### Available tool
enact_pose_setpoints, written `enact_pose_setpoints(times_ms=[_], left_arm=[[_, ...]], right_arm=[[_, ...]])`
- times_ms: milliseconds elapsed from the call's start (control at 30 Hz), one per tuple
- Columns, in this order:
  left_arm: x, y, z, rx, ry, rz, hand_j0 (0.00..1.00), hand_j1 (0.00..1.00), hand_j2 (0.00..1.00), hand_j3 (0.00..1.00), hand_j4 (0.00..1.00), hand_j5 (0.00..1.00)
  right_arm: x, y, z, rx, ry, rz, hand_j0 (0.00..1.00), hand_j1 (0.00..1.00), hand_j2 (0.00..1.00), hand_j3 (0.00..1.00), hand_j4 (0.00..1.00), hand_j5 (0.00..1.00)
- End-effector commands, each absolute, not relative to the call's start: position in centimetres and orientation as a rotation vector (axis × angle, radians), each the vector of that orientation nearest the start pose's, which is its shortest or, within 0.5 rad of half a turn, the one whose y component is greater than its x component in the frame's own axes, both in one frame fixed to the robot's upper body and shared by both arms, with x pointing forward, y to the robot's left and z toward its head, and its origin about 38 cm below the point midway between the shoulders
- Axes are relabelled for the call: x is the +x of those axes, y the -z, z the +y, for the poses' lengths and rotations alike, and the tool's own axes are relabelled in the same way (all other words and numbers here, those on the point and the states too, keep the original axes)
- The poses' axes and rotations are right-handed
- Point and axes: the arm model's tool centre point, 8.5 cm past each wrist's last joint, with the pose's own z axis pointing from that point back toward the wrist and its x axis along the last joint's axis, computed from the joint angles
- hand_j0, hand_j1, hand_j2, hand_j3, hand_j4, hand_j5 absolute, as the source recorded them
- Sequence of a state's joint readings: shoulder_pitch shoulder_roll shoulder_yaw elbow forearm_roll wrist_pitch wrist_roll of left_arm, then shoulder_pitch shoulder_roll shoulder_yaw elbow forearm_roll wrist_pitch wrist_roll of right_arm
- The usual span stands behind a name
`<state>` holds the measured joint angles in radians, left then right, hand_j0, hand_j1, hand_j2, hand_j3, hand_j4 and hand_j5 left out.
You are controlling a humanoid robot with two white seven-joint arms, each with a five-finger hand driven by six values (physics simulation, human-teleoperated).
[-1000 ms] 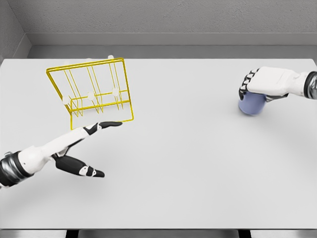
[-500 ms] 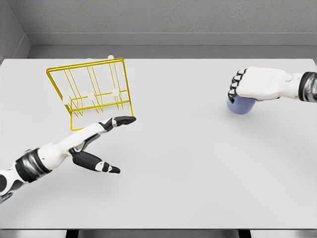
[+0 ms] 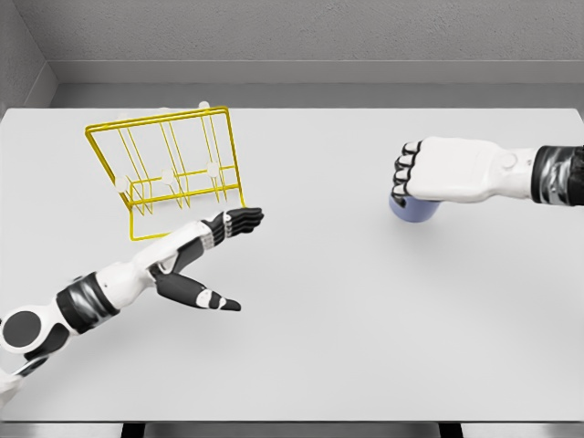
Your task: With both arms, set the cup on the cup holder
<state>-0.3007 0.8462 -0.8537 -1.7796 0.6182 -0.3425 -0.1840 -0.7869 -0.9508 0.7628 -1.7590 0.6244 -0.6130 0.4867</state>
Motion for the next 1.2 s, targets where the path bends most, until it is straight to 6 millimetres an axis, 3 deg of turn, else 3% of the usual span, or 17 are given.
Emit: enact_pose_setpoints(times_ms=[0, 267, 567, 1167], left_arm=[[32.6, -12.8, 22.3, -0.590, 0.912, -1.538, 1.00, 1.00, 1.00, 1.00, 1.00, 1.00], [32.6, -11.2, 21.8, -0.597, 0.875, -1.460, 1.00, 1.00, 1.00, 1.00, 1.00, 1.00], [33.9, -11.6, 22.0, -0.582, 0.841, -1.412, 1.00, 1.00, 1.00, 1.00, 1.00, 1.00], [34.1, -11.0, 20.7, -0.607, 0.816, -1.393, 1.00, 1.00, 1.00, 1.00, 1.00, 1.00]], right_arm=[[39.6, -27.0, -25.1, 0.732, 2.833, 1.507, 0.50, 0.50, 0.50, 0.50, 0.50, 0.50], [39.6, -26.8, -23.1, 0.688, 2.785, 1.563, 0.50, 0.50, 0.50, 0.50, 0.50, 0.50], [39.2, -25.5, -21.9, 0.614, 2.788, 1.571, 0.49, 0.49, 0.49, 0.49, 0.49, 0.49], [37.9, -22.8, -16.3, 0.393, 2.719, 1.634, 0.49, 0.49, 0.49, 0.49, 0.49, 0.49]])
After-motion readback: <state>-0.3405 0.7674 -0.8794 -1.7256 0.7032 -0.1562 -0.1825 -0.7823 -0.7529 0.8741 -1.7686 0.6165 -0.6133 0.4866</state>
